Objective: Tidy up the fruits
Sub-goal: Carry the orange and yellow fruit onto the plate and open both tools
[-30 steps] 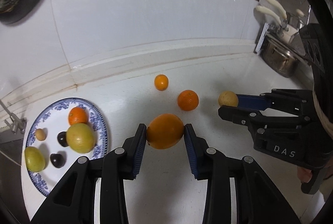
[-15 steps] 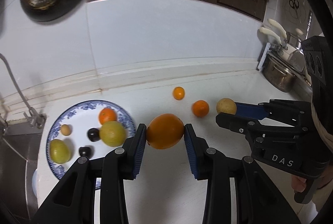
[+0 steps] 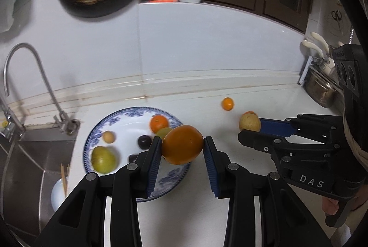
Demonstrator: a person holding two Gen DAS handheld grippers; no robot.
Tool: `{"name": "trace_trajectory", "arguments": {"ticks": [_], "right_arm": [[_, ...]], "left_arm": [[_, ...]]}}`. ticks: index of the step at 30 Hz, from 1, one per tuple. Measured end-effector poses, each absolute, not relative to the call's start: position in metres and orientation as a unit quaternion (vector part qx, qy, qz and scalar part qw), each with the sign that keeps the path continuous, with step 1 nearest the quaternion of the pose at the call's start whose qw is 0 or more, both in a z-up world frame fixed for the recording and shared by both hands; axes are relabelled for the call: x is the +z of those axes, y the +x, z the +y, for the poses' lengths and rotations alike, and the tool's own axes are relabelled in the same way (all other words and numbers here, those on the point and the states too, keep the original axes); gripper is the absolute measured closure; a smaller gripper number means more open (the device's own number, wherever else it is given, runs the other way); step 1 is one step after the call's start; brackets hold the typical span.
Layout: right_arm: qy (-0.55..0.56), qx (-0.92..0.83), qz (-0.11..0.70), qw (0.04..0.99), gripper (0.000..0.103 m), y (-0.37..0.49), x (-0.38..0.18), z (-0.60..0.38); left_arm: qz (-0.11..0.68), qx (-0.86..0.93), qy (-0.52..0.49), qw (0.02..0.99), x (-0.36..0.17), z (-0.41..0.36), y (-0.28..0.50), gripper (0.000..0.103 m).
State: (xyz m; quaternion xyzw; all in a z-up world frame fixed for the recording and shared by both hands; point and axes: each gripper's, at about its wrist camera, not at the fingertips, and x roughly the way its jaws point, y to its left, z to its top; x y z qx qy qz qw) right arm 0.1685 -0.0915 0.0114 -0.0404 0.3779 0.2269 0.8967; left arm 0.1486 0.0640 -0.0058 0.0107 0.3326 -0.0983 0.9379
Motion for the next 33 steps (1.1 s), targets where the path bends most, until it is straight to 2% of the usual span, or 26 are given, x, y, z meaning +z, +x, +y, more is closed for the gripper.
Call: {"name": "trace_trajectory", "arguments": {"ticks": [17,33], "right_arm": [[-0.063,0.268,0.422,0.864,0.074,0.178,-0.029,-0.016],[-0.062,0.264,0.458,0.846,0.074,0.204,-0.067,0.004]], "left_arm": [[0.381,-0.065,-0.016,0.922,-0.045,0.131,0.151,0.067],[0.419,-0.068,-0.016,0.905,-0.083,0.143,0.180,0.067]]}}
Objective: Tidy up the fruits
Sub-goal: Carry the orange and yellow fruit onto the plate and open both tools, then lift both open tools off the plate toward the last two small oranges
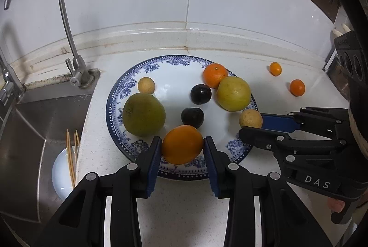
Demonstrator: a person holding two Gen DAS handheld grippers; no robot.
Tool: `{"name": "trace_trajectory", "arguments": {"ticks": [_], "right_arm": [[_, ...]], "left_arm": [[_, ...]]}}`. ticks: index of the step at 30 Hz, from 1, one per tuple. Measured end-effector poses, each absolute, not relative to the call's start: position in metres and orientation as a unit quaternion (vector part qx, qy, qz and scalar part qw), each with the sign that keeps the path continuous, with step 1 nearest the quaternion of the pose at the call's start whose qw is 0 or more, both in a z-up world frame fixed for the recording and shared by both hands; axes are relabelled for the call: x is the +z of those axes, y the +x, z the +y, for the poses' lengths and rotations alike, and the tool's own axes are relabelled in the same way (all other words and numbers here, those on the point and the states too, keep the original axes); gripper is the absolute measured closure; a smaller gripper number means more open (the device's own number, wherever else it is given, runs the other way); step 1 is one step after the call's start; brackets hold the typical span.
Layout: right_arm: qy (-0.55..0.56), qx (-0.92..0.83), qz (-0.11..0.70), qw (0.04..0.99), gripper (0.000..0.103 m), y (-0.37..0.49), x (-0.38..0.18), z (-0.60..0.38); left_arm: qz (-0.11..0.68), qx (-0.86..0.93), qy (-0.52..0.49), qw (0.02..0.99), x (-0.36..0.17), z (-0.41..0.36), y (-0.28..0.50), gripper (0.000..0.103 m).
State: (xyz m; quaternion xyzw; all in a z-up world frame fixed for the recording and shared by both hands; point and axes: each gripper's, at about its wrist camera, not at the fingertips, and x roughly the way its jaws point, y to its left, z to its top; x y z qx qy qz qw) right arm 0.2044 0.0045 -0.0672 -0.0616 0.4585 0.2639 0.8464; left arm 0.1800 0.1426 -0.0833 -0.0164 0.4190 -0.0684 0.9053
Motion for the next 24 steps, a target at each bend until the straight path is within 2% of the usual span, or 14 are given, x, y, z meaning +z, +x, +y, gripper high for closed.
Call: {"name": "trace_trajectory", "arguments": {"ticks": [8,10,12,13,20,24], "right_arm": [[-0.050,0.265,0.464,0.844,0.073,0.209,-0.071,0.004],[-0.047,0.267,0.462,0.844,0.073,0.209,-0.069,0.002],[-0.042,0.265,0.458,0.848,0.065,0.208,-0.066,0.000],[-0.040,0.264,0.454,0.850,0.064,0.208,-0.064,-0.001],[-0.041,0.256,0.428,0.866,0.064,0.192,-0.044,-0.011],[-0.040,0.251,0.407,0.877,0.064,0.178,-0.029,-0.021]], "left_arm": [[0.418,-0.066,-0.012,0.906,-0.083,0.142,0.183,0.066],[0.414,-0.063,-0.009,0.908,-0.081,0.141,0.181,0.063],[0.410,-0.060,-0.009,0.910,-0.077,0.141,0.179,0.061],[0.408,-0.059,-0.009,0.911,-0.075,0.141,0.179,0.061],[0.384,-0.049,-0.013,0.922,-0.052,0.136,0.162,0.060],[0.366,-0.055,-0.020,0.929,-0.035,0.129,0.150,0.057]]}}
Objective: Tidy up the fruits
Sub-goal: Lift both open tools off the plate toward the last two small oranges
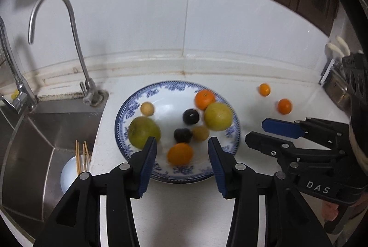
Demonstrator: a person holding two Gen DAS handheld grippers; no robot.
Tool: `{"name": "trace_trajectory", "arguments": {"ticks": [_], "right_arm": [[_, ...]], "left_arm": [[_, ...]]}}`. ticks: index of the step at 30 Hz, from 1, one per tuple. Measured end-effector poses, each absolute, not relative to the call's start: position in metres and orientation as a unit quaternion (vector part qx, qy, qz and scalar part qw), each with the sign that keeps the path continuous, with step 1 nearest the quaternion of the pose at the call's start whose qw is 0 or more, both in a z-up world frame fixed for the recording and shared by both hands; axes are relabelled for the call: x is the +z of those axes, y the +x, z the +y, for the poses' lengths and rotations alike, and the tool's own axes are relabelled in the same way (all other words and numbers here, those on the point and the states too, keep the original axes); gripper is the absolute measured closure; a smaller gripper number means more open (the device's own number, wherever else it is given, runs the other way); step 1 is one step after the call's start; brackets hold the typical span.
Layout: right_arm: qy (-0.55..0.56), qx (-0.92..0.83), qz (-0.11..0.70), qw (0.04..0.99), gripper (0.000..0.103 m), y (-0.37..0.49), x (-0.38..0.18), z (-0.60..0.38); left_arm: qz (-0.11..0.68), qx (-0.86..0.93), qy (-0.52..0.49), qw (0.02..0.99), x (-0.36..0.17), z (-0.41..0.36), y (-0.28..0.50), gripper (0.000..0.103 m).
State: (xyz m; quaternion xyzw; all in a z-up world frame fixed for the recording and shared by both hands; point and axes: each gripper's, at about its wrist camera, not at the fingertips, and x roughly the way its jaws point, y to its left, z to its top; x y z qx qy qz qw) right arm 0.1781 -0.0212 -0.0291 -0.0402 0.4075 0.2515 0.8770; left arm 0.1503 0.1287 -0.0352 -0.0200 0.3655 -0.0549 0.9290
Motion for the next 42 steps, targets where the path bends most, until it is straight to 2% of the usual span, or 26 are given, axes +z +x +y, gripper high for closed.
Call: {"name": "trace_trajectory", "arguments": {"ticks": [15,18,20,24,40,42], "right_arm": [[-0.013,0.203,0.365,0.909,0.064,0.153,0.009,-0.083],[-0.006,0.192,0.362,0.912,0.064,0.152,0.011,-0.097],[-0.003,0.183,0.362,0.914,0.064,0.153,0.011,-0.106],[0.006,0.163,0.364,0.917,0.056,0.156,0.010,-0.126],[0.002,0.110,0.403,0.909,0.056,0.204,-0.019,-0.181],[-0.001,0.106,0.413,0.904,0.053,0.213,-0.026,-0.183]], "left_arm": [[0.324,-0.079,0.006,0.943,-0.008,0.073,0.138,0.052],[0.323,-0.088,0.007,0.942,-0.006,0.060,0.141,0.046],[0.323,-0.092,0.012,0.942,-0.006,0.051,0.144,0.045],[0.323,-0.101,0.019,0.941,-0.005,0.033,0.151,0.045],[0.364,-0.108,0.039,0.924,-0.032,-0.015,0.201,0.040],[0.372,-0.108,0.037,0.921,-0.037,-0.017,0.208,0.039]]}}
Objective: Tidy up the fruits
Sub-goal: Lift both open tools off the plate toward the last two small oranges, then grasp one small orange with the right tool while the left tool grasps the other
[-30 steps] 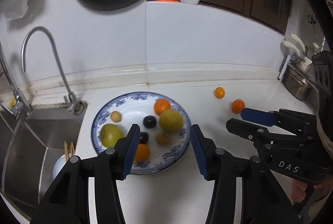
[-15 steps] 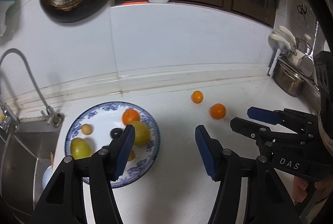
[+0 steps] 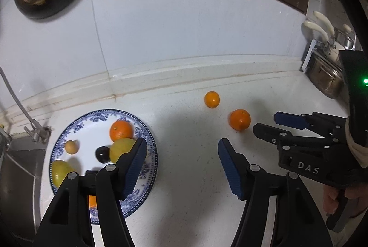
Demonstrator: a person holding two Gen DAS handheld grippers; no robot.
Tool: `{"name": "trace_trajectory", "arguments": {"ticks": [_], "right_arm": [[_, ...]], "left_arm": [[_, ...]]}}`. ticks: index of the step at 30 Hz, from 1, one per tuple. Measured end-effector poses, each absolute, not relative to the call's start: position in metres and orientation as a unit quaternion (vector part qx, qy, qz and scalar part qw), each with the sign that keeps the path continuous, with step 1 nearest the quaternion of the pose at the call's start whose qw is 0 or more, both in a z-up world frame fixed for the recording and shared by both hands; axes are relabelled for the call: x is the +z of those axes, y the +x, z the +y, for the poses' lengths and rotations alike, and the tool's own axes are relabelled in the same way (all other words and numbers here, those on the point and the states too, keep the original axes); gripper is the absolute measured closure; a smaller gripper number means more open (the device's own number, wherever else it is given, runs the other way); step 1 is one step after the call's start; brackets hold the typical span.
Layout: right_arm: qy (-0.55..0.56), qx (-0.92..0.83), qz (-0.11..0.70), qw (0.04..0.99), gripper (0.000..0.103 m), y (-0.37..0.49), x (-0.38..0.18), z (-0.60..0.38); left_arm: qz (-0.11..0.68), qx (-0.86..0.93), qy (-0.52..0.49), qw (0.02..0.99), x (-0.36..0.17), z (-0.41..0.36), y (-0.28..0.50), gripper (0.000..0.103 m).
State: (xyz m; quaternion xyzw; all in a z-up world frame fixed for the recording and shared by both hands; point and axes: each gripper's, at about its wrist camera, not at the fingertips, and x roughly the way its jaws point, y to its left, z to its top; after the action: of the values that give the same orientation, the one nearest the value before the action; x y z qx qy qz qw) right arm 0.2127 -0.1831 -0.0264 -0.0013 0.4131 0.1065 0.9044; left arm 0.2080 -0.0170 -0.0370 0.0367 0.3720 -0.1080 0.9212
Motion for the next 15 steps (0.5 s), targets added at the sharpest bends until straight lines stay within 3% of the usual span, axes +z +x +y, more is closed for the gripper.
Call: {"name": "trace_trajectory", "arguments": {"ticks": [15], "right_arm": [[-0.017,0.100,0.463,0.880,0.053,0.266,-0.067,-0.185]], "left_arm": [[0.421,-0.109,0.037,0.900,-0.068,-0.027,0.248,0.039]]}}
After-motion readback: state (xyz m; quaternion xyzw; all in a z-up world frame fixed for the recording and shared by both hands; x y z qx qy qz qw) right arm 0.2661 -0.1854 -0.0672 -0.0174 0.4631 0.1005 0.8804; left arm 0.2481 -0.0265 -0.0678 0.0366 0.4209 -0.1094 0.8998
